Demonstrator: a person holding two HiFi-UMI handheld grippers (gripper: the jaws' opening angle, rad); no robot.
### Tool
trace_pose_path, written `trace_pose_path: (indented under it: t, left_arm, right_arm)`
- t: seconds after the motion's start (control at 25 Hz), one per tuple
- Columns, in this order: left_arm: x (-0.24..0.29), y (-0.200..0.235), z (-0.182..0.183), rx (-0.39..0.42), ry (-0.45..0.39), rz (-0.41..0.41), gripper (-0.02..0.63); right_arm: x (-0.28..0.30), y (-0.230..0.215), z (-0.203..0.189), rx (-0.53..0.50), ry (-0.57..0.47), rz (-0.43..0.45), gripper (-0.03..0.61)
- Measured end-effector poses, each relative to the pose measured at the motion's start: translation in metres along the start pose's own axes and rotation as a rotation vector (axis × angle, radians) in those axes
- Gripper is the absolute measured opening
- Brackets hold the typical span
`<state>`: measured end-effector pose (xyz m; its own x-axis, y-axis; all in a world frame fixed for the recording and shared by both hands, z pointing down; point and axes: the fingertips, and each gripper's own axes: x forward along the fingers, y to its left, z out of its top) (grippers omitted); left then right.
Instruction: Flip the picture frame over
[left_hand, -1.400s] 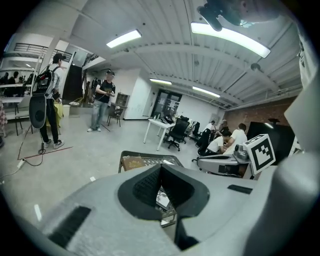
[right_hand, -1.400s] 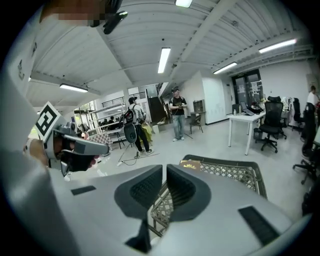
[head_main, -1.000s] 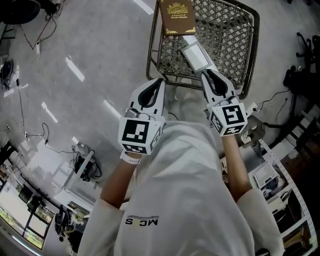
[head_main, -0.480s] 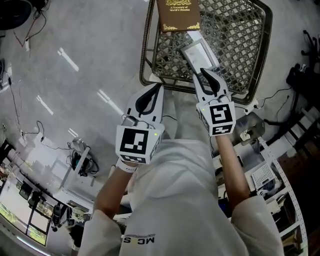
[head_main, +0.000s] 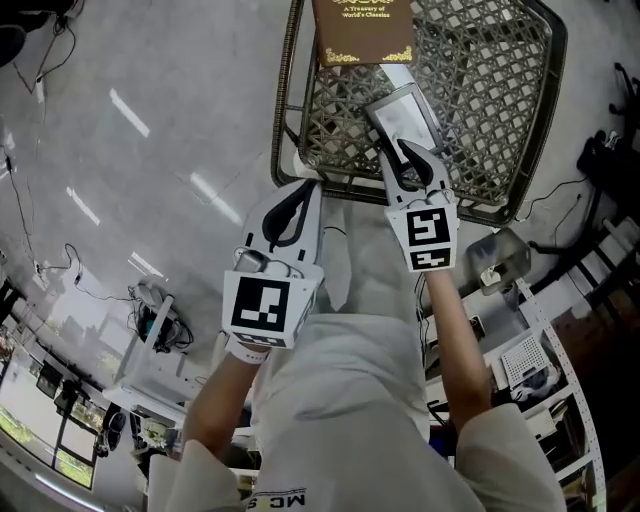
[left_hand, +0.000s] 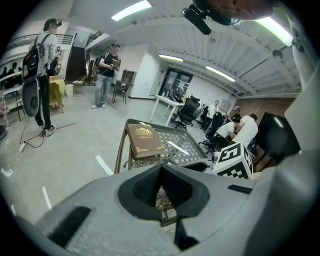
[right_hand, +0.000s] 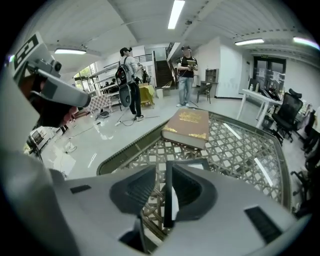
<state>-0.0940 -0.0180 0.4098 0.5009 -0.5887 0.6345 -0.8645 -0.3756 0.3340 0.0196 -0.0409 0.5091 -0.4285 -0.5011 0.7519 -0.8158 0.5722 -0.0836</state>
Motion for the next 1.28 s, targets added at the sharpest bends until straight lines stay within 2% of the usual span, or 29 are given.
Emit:
trace_pose_path:
  t: [0.36, 0.64, 0.8, 1.0, 1.28]
  left_arm:
    - [0.013, 0.009, -0.023, -0.013, 0.042, 0.001, 0.021]
    - [0.017, 0.013, -0.036, -0.024, 0.061, 0.002, 0.021]
    - [0.016, 0.015, -0.038, -0.038, 0.071, 0.002, 0.021]
    - [0.017, 0.014, -0.042, -0.033, 0.076, 0.001, 0.021]
    - [0.014, 0.018, -0.042, -0.038, 0.076, 0.008, 0.021]
  right_arm:
    - [0.035, -0.005, -0.031, -0.058, 0.096, -0.029, 0.120]
    - [0.049, -0.011, -0.044, -0.046, 0.150, -0.050, 0.120]
    - [0.058, -0.006, -0.049, -0.043, 0.187, -0.046, 0.104]
    - [0.059, -0.014, -0.052, -0.081, 0.232, -0.091, 0.080]
    - [0.055, -0.008, -0.042, 0.019, 0.212, -0.035, 0.077]
